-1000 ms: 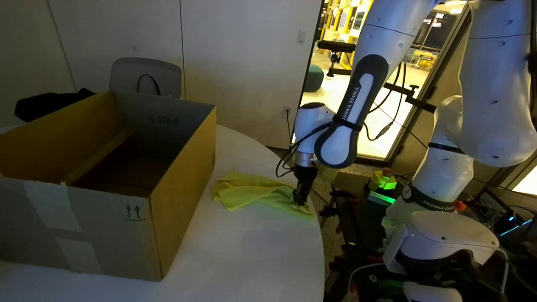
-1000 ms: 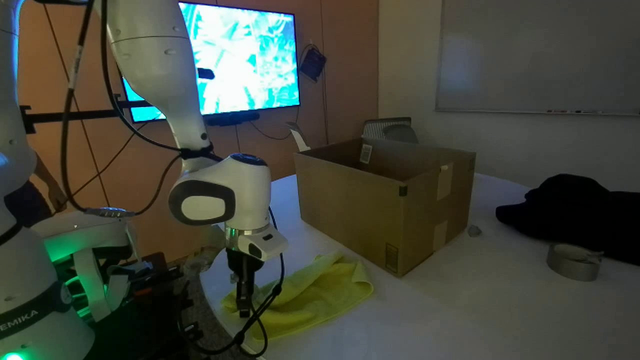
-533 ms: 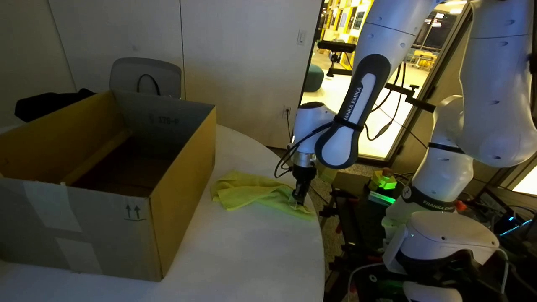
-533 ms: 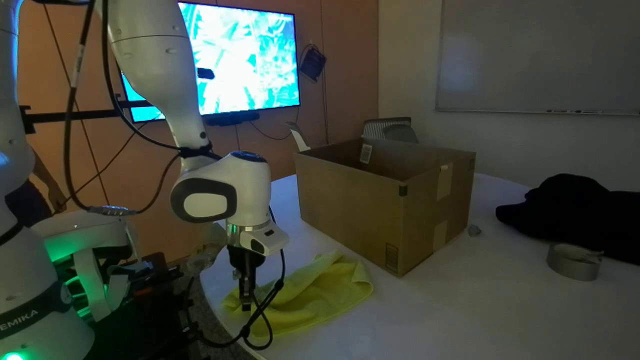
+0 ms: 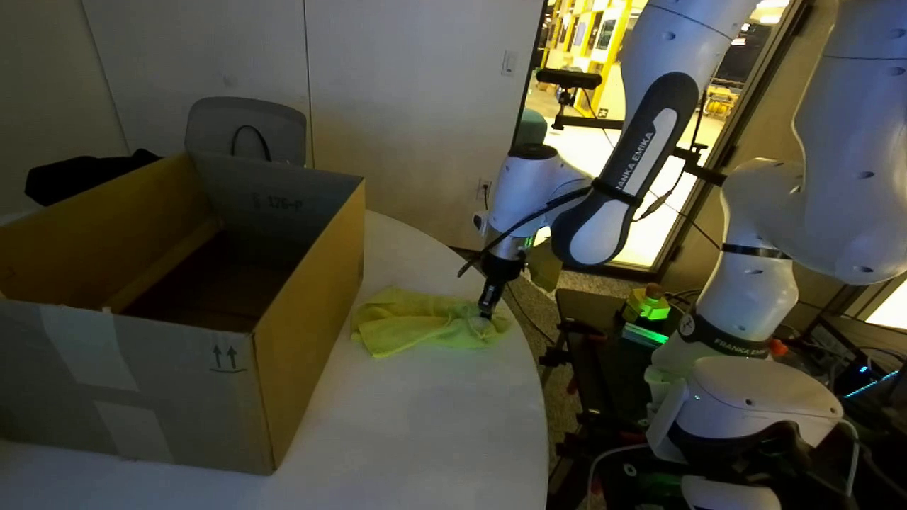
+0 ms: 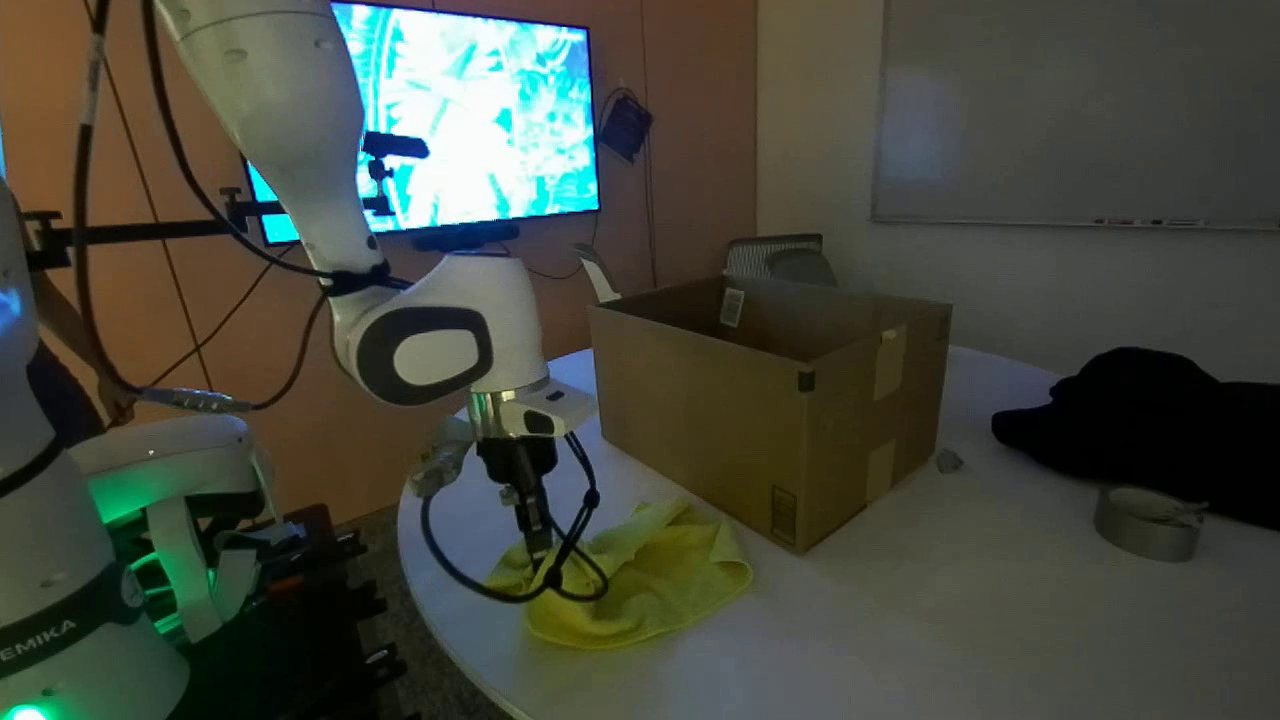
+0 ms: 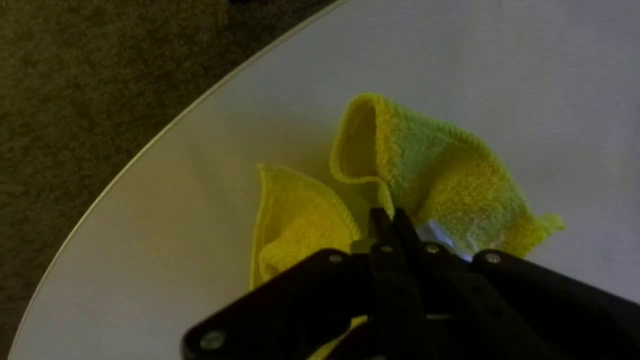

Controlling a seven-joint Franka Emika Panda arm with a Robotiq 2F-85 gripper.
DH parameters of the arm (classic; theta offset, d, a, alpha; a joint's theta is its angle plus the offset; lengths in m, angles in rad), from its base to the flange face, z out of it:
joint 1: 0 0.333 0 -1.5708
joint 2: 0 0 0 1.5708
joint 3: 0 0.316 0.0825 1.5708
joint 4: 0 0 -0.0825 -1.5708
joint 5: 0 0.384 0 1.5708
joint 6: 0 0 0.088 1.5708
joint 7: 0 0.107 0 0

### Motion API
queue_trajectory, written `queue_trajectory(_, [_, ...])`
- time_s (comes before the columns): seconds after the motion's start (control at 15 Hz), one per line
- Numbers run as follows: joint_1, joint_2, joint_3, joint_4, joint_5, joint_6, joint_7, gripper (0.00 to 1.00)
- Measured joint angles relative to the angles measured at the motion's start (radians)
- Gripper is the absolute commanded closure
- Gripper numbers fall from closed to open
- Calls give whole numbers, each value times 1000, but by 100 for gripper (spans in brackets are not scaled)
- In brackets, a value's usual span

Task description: Put the marker on the towel, fold the towel, and then put the folded towel in the box

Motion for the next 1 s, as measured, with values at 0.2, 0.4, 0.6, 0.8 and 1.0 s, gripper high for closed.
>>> queue_trajectory(0.2, [52, -51, -81, 27, -195, 3, 133, 99])
queue_trajectory(0.4, [67, -41, -69, 70, -210, 3, 149, 99])
queue_trajectory(0.6, [86, 2, -43, 126, -199, 27, 199, 99])
queue_trajectory(0.8, [95, 38, -22, 172, -166, 99, 255, 99])
queue_trajectory(1.0, [131, 75, -47, 224, -167, 139, 345, 99])
